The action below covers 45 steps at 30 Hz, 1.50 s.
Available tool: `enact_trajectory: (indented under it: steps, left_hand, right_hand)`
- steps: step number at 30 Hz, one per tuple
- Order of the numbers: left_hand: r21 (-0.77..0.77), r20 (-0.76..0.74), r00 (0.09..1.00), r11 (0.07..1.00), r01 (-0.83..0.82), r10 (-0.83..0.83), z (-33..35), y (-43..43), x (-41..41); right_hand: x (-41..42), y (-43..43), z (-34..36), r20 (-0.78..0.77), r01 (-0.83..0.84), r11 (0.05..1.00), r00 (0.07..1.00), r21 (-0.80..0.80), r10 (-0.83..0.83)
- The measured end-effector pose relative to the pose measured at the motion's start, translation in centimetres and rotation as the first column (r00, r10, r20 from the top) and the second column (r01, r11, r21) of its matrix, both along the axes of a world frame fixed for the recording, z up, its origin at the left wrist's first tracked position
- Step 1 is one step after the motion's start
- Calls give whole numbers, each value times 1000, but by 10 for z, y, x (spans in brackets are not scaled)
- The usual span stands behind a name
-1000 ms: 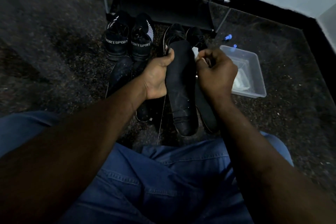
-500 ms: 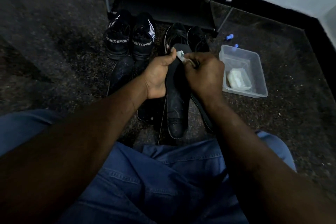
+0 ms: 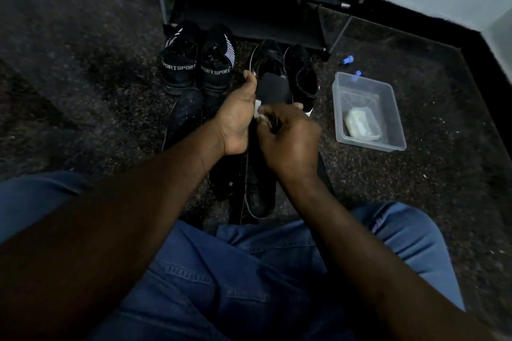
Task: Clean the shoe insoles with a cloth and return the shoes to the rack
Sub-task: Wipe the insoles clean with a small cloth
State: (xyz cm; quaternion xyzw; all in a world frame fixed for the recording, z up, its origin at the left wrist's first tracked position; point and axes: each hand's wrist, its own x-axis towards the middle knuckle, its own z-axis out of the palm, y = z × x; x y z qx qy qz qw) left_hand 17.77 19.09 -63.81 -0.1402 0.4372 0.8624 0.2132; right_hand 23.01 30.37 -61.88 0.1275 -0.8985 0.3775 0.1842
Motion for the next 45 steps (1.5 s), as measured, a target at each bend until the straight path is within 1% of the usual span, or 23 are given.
enact_trajectory:
  steps: [2,5,8,10,12,13,16,18,21,24,26,28,30,32,34,37,38,40,43,45]
  left_hand:
    - [-61,-12,999,998,31,-31,-2,0,1]
    - [-55,-6,998,996,64,-64,-2,0,4]
    - [-57,-4,996,995,88,-88,1,1,4]
    - [-69,0,997,994,83,-83,2,1,4]
    - [-79,9,999,996,43,-42,1,0,0]
    - [-63,10,1000,998,17,-16,2,-1,-3]
    - [73,17,998,995,-63,62,3,-2,-6]
    - [89,20,998,994,-68,66,1,-1,-7]
    - [32,17,1000,999,-3,3,-3,0,-5]
    - [-35,25,997,996,78,-77,-4,3,-2]
    - [-46,30,996,996,80,-79,0,4,2]
    - [-48,-1,998,996,70,-70,1,3,4]
    - [-77,-37,998,996,45,-48,-1,0,2]
    - [-72,-30,997,995,62,-64,-4,0,1]
    - [-5,-21,994,994,107,-107,-6,1,1]
    - [78,-14,999,996,52,-51,-8,2,0]
    - [97,-13,999,994,42,-41,-8,2,0]
    - [80,-19,998,995,56,-55,-9,1,1]
    - [-25,9,996,996,89,-89,-6,2,4]
    - [-41,8,996,995,88,-88,-3,6,8]
  right_hand:
    - [-15,-2,8,-14,37,999,999,12,-37]
    - [-42,0,16,-7,104,992,995,64,-104]
    - [-53,-1,21,37,147,987,988,61,-149]
    - [-44,-4,20,26,112,991,993,66,-114]
    - [-28,-7,13,25,60,993,998,104,-63]
    - [-19,-8,8,34,44,992,998,121,-49]
    - [3,-5,-6,65,-8,993,998,119,0]
    - [10,0,-11,49,-46,991,998,126,40]
    - [0,9,-9,7,-26,979,1000,203,25]
    - [-28,16,0,-52,72,965,997,252,-61]
    - [-44,18,7,-50,126,936,992,328,-116]
    - [-48,18,10,-32,116,913,993,391,-112]
    - [-39,17,11,-3,64,919,998,389,-68]
    - [-23,16,6,-14,39,926,999,375,-37]
    - [-7,13,-1,-4,15,938,1000,345,-15]
    - [11,12,-11,7,-68,965,998,252,69]
    - [13,13,-11,-4,-70,967,997,246,73]
    - [6,18,-8,-38,-20,956,999,292,32]
    - [-23,21,3,-126,115,927,989,356,-75]
    - [-44,23,14,-136,178,908,981,379,-135]
